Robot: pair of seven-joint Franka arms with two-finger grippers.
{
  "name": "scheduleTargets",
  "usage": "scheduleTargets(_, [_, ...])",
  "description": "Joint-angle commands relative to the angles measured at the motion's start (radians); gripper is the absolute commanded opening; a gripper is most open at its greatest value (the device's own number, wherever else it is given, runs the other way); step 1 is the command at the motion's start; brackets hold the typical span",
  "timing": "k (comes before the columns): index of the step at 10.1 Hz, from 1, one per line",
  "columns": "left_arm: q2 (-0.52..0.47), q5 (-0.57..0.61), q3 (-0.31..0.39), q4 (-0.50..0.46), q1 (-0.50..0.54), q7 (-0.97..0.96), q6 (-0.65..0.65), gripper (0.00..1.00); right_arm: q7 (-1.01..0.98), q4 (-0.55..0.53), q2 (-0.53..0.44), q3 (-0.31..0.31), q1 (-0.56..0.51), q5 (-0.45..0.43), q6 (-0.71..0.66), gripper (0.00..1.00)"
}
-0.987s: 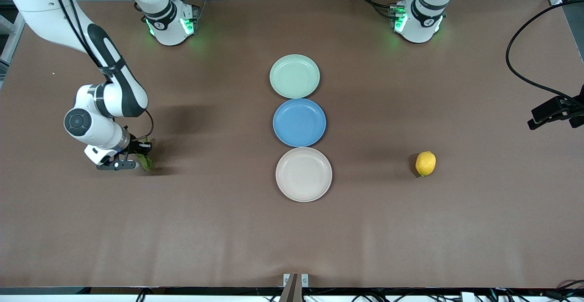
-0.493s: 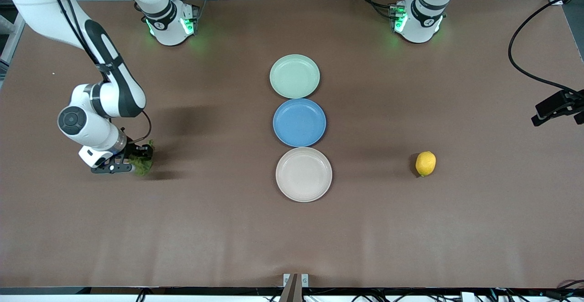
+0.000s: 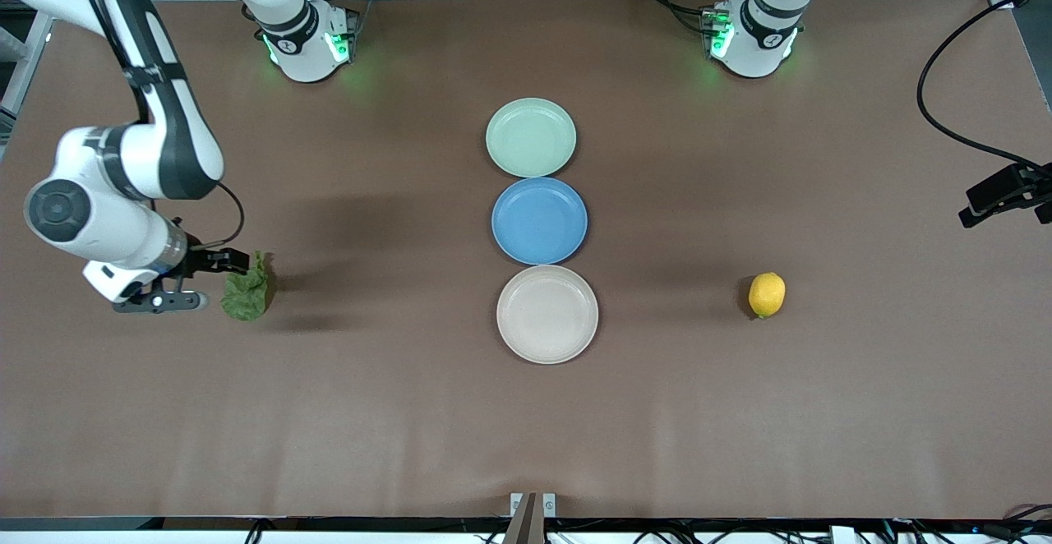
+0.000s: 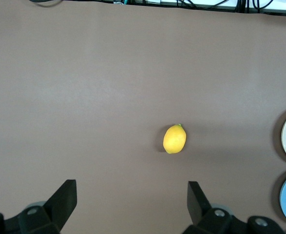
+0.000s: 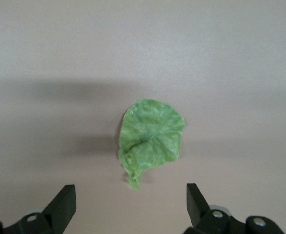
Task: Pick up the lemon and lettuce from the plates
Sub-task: 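Release the lettuce onto the table and raise the right gripper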
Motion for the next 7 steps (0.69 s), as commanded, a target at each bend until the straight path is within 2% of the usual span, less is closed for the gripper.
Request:
scheduleTargets(1, [-0.022,-0.021,0.001,-0.004,0.004,0.013,-0.010,1.00,-0.016,0.044,-0.066,0.011,-0.011,0.022,-0.089,1.00])
scheduleTargets(4, [-0.013,-0.021,0.000,-0.001,0.003,0.007,-0.010,1.00,-0.013,0.062,-0.170,0.011,-0.004,0.022,-0.161,1.00])
scheduleTargets(7, [-0.007,-0.018,0.000,-0.001,0.000,0.000,-0.009,1.00,-0.012,0.271,-0.178,0.005,0.021,0.022,-0.446,1.00])
